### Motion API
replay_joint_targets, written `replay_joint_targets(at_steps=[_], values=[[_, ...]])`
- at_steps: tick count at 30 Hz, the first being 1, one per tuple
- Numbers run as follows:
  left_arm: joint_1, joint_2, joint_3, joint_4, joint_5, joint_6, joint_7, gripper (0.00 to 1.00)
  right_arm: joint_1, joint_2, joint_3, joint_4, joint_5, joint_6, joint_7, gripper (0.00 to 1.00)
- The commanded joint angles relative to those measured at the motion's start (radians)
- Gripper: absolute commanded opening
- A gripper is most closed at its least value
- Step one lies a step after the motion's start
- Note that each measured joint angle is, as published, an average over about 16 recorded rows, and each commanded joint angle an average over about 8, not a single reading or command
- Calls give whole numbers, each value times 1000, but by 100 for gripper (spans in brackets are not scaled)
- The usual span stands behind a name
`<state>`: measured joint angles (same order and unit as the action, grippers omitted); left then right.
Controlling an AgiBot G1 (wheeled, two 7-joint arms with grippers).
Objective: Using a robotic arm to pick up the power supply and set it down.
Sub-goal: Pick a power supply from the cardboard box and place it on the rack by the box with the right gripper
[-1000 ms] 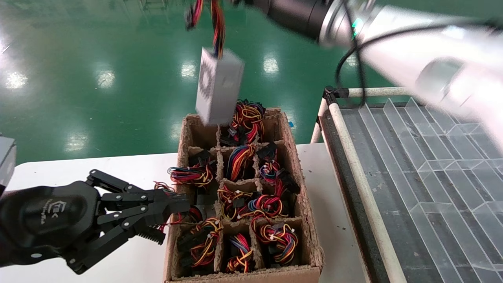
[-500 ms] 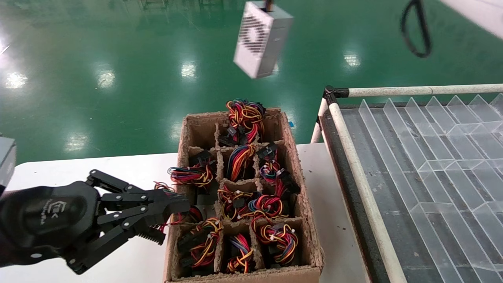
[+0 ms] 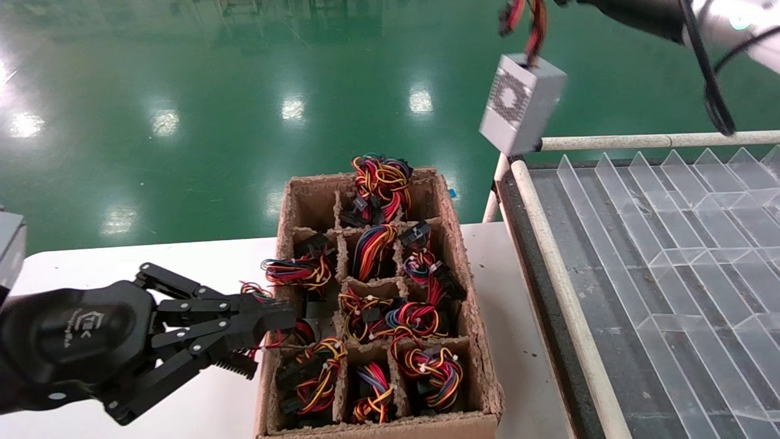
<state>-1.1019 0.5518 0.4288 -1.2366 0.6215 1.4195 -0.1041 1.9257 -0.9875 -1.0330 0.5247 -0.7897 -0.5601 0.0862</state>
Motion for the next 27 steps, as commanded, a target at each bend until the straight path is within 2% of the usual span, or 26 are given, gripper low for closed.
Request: replay_joint_targets(at_steps=[1, 11, 27], values=[[0, 0, 0, 0, 0, 0, 0, 0, -7, 8, -3, -19, -5, 3, -5, 0], [0, 0, 0, 0, 0, 0, 0, 0, -29, 50, 1, -118, -9, 9, -34, 0], [0, 0, 0, 0, 0, 0, 0, 0, -43, 69, 26, -207, 19, -52, -82, 0]])
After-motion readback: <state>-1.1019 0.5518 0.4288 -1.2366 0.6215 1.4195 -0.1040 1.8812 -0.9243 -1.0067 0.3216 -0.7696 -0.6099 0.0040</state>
